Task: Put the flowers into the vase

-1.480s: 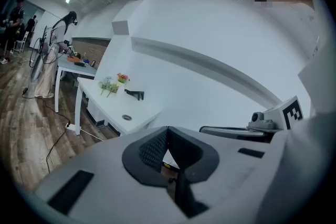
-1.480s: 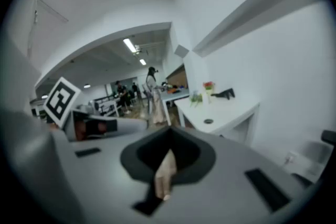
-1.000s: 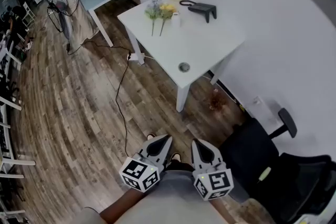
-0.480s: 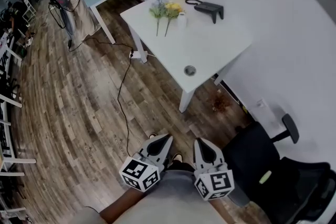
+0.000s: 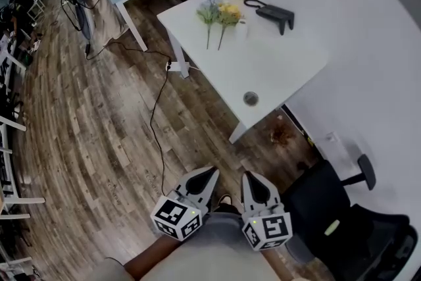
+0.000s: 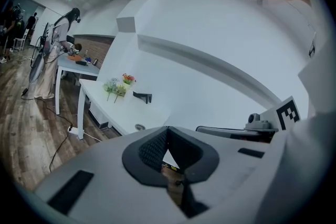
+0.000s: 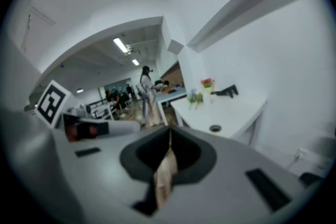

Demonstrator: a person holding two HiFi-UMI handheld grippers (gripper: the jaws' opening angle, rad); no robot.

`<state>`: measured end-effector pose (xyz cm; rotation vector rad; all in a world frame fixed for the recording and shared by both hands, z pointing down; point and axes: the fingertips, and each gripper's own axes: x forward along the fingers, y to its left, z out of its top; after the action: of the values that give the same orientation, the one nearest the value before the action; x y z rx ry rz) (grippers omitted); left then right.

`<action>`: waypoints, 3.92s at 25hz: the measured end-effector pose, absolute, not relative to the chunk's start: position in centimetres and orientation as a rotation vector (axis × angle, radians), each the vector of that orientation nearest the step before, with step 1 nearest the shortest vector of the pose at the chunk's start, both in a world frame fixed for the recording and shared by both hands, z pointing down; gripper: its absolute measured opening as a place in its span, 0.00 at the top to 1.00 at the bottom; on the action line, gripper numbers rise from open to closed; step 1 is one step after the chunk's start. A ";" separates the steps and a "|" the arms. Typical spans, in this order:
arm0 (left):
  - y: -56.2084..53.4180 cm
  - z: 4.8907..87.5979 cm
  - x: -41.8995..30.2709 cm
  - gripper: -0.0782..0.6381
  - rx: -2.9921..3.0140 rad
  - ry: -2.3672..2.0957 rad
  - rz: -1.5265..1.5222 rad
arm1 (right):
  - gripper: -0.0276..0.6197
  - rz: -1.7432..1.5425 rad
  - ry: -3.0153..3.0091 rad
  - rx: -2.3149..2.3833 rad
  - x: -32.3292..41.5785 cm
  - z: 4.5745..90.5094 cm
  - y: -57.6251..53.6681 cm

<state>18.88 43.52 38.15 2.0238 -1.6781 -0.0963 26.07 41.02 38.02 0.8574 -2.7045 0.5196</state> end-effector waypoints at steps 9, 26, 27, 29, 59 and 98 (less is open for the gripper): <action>41.2 37.0 12.4 0.87 2.041 -1.681 -0.134 | 0.92 0.445 -2.715 0.862 19.3 36.8 38.5; 37.8 35.6 6.3 0.87 2.092 -1.681 -0.158 | 0.92 0.371 -2.723 0.938 11.8 35.5 35.5; 37.6 35.6 6.1 0.87 2.095 -1.678 -0.152 | 0.92 0.377 -2.723 0.943 11.5 35.5 35.2; 36.8 35.6 5.4 0.87 2.102 -1.675 -0.144 | 0.92 0.386 -2.724 0.951 10.9 35.6 34.3; 16.2 38.2 -5.0 0.87 2.063 -1.541 -0.108 | 0.92 0.430 -2.644 0.844 -1.2 37.8 14.0; 2.1 43.4 -13.1 0.87 1.962 -1.435 0.011 | 0.92 0.592 -2.582 1.082 -6.3 39.5 3.5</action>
<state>-13.13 2.06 43.39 1.9617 -1.4345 0.0108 -6.32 3.45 39.48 1.0823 -2.5819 0.5918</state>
